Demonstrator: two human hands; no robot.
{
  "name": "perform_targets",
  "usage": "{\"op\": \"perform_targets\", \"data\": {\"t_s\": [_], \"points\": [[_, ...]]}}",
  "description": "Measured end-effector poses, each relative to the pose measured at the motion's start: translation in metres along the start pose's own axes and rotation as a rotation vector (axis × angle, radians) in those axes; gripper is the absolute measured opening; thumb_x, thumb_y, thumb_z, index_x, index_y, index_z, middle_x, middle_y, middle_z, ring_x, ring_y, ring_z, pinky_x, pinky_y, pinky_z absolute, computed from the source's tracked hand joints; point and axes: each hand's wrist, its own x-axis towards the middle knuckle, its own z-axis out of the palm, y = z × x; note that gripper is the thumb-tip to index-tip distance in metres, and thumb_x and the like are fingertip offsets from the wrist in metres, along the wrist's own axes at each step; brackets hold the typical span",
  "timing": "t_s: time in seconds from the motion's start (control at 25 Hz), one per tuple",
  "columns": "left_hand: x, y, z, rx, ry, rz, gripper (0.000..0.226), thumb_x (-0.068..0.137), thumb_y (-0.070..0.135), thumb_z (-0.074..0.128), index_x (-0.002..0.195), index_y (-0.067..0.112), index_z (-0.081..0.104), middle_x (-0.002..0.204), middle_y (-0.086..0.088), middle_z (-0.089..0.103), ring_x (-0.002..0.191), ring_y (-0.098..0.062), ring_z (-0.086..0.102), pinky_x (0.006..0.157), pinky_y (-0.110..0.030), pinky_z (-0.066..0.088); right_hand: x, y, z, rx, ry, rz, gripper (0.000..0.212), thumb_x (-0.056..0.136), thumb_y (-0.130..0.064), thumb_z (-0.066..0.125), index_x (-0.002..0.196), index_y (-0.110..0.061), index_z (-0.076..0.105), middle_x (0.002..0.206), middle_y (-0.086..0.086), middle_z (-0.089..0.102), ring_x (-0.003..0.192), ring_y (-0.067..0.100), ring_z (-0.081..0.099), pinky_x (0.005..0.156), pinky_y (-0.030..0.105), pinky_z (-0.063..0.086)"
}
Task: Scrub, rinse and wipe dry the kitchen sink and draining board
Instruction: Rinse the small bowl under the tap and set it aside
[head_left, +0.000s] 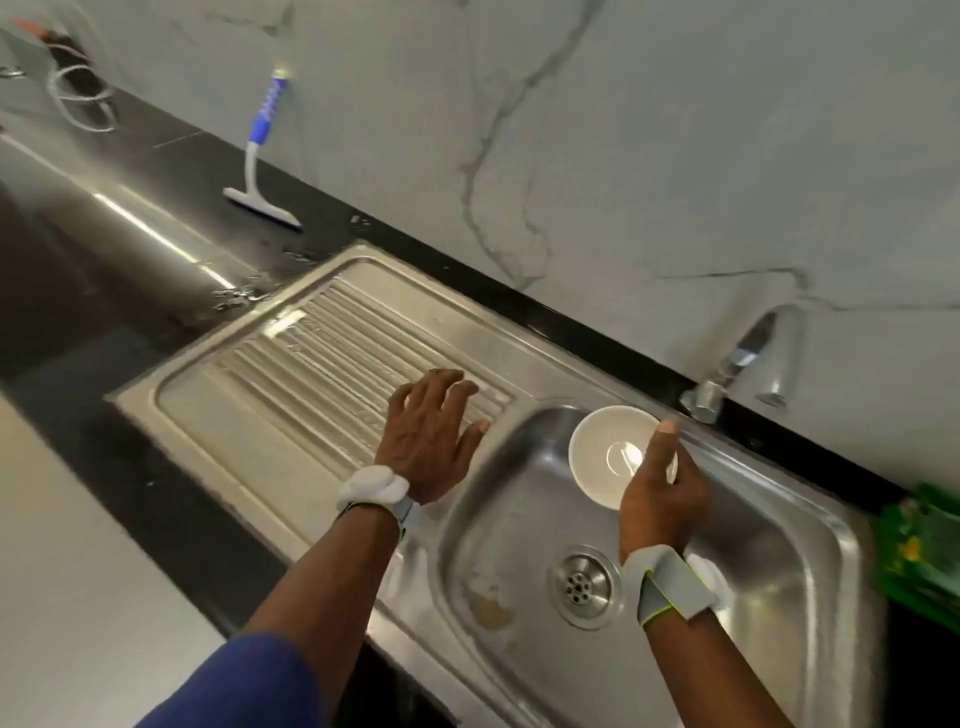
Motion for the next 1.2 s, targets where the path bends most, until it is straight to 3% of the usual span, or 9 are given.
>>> {"op": "perform_targets", "data": {"t_s": [0.2, 0.32, 0.4, 0.48, 0.64, 0.8, 0.96, 1.12, 1.2], "points": [[0.07, 0.114, 0.03, -0.065, -0.172, 0.353, 0.053, 0.102, 0.049, 0.047, 0.147, 0.021, 0.044, 0.144, -0.006, 0.053, 0.125, -0.029, 0.057, 0.101, -0.043, 0.044, 0.04, -0.004, -0.044, 0.042, 0.133, 0.262, 0.064, 0.086, -0.076, 0.046, 0.106, -0.024, 0.078, 0.099, 0.001, 0.076, 0.097, 0.026, 0.068, 0.087, 0.051, 0.057], [0.11, 0.17, 0.038, -0.148, -0.296, 0.393, 0.067, 0.1, 0.047, 0.057, 0.156, 0.019, 0.034, 0.138, -0.011, 0.056, 0.11, -0.036, 0.065, 0.087, -0.043, 0.053, 0.061, -0.014, -0.057, 0.126, 0.134, 0.459, 0.041, 0.08, -0.08, 0.054, 0.079, -0.045, 0.076, 0.085, -0.017, 0.07, 0.093, 0.027, 0.069, 0.076, 0.054, 0.06], [0.129, 0.195, 0.043, -0.213, -0.375, 0.399, 0.072, 0.095, 0.039, 0.068, 0.155, 0.014, 0.037, 0.133, -0.015, 0.056, 0.103, -0.041, 0.066, 0.076, -0.04, 0.052, 0.071, -0.024, -0.061, 0.187, 0.071, 0.583, 0.04, 0.082, -0.075, 0.058, 0.073, -0.039, 0.074, 0.086, -0.01, 0.07, 0.089, 0.03, 0.07, 0.067, 0.057, 0.061], [0.139, 0.208, 0.059, -0.324, -0.425, 0.427, 0.061, 0.094, 0.029, 0.071, 0.147, 0.007, 0.048, 0.13, -0.02, 0.057, 0.102, -0.045, 0.066, 0.079, -0.048, 0.056, 0.08, -0.027, -0.065, 0.238, -0.012, 0.675, 0.038, 0.089, -0.065, 0.059, 0.08, -0.029, 0.07, 0.091, 0.001, 0.07, 0.085, 0.032, 0.07, 0.061, 0.06, 0.06], [0.155, 0.217, 0.082, -0.589, -0.48, 0.141, 0.023, 0.102, 0.005, 0.054, 0.122, -0.003, 0.06, 0.121, -0.025, 0.063, 0.106, -0.045, 0.063, 0.091, -0.059, 0.052, 0.086, -0.026, -0.07, 0.263, -0.143, 0.772, 0.041, 0.091, -0.062, 0.057, 0.103, -0.024, 0.067, 0.099, 0.009, 0.07, 0.087, 0.033, 0.071, 0.058, 0.052, 0.061], [0.146, 0.222, 0.089, -0.639, -0.337, -0.155, 0.013, 0.098, 0.022, 0.066, 0.102, 0.01, 0.065, 0.086, -0.004, 0.066, 0.077, -0.024, 0.06, 0.073, -0.031, 0.049, 0.092, -0.026, -0.068, 0.272, -0.169, 0.808, 0.042, 0.093, -0.061, 0.056, 0.105, -0.022, 0.066, 0.096, 0.009, 0.071, 0.083, 0.032, 0.072, 0.057, 0.051, 0.062], [0.134, 0.204, 0.107, -0.717, -0.285, -0.242, 0.014, 0.095, 0.016, 0.07, 0.086, 0.015, 0.059, 0.068, 0.01, 0.056, 0.061, -0.002, 0.054, 0.056, -0.009, 0.036, 0.09, -0.021, -0.066, 0.25, -0.192, 0.864, 0.045, 0.092, -0.062, 0.055, 0.109, -0.022, 0.065, 0.098, 0.01, 0.071, 0.083, 0.033, 0.072, 0.052, 0.044, 0.06], [0.135, 0.207, 0.11, -0.831, -0.322, -0.297, 0.013, 0.097, 0.007, 0.068, 0.087, 0.008, 0.058, 0.066, 0.01, 0.054, 0.057, 0.011, 0.053, 0.054, -0.005, 0.038, 0.082, -0.012, -0.062, 0.261, -0.183, 0.932, 0.039, 0.092, -0.063, 0.055, 0.098, -0.025, 0.063, 0.095, 0.009, 0.069, 0.081, 0.031, 0.071, 0.051, 0.042, 0.059], [0.132, 0.208, 0.117, -0.873, -0.331, -0.336, 0.009, 0.099, 0.008, 0.065, 0.093, 0.005, 0.06, 0.068, 0.008, 0.057, 0.057, 0.01, 0.055, 0.055, -0.006, 0.042, 0.078, -0.007, -0.06, 0.266, -0.193, 0.954, 0.047, 0.09, -0.066, 0.055, 0.104, -0.022, 0.064, 0.097, 0.012, 0.071, 0.081, 0.032, 0.072, 0.052, 0.041, 0.058]]}}
